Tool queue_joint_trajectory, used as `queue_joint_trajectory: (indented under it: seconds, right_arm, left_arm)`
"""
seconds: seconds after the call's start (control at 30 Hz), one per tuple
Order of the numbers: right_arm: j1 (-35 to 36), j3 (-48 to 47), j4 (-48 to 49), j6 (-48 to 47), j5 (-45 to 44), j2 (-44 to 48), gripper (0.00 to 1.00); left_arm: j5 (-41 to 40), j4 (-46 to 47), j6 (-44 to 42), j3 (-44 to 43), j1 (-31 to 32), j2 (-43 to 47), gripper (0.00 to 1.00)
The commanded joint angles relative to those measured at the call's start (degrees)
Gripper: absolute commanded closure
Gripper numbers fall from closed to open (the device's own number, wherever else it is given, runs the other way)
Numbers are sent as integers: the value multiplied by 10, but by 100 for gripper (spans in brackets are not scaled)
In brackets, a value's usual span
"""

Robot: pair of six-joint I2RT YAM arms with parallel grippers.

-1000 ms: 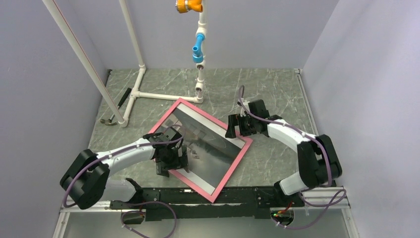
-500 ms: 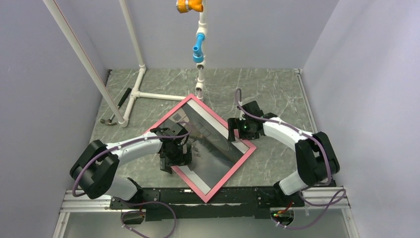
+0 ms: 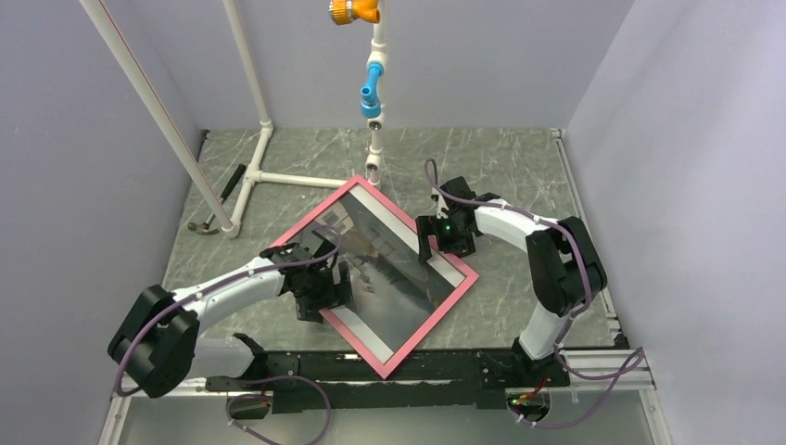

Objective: Put the photo into the frame
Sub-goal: Adjust the photo frame at the center of the board.

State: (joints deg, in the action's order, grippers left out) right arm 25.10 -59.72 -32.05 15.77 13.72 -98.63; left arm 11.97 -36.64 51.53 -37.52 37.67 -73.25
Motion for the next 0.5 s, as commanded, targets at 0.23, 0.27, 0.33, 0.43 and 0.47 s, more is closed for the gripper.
queue_joint_trajectory:
  seconds: [0.23, 0.27, 0.33, 0.43, 0.47]
  right_arm:
    - [59, -156, -1, -35, 52, -117, 0]
    - [65, -171, -6, -39, 47, -127, 0]
    - [73, -197, -14, -46, 37, -146, 0]
    - [81, -218, -21, -62, -3, -158, 0]
    - [81, -222, -26, -63, -20, -159, 0]
  left_arm:
    - [13, 125, 40, 15, -4, 82, 18]
    - [23, 136, 42, 20, -4, 81, 22]
    - [36, 149, 50, 23, 1, 77, 27]
    - [38, 152, 59, 14, 28, 68, 25]
    - [36, 146, 59, 6, 38, 65, 21]
